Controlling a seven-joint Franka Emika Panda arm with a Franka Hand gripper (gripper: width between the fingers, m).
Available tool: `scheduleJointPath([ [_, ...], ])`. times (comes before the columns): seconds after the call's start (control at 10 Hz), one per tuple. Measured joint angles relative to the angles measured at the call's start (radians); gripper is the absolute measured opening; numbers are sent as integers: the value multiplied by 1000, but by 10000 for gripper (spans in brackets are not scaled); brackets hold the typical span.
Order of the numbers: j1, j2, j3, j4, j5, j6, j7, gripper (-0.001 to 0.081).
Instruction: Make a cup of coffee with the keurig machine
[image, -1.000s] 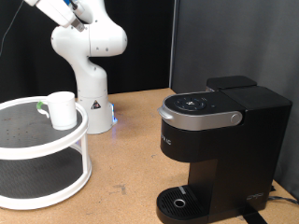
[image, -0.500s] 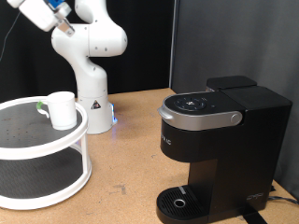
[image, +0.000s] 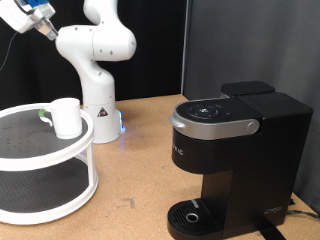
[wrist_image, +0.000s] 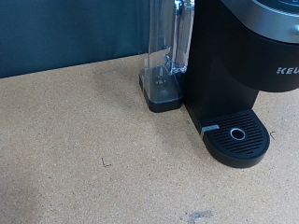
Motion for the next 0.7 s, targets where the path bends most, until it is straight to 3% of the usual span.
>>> scheduleJointPath([
  [0.3, -10, 0, 0, -16, 0, 36, 2, 0],
  [0.7, -27, 3, 0, -99, -17, 172, 4, 0],
])
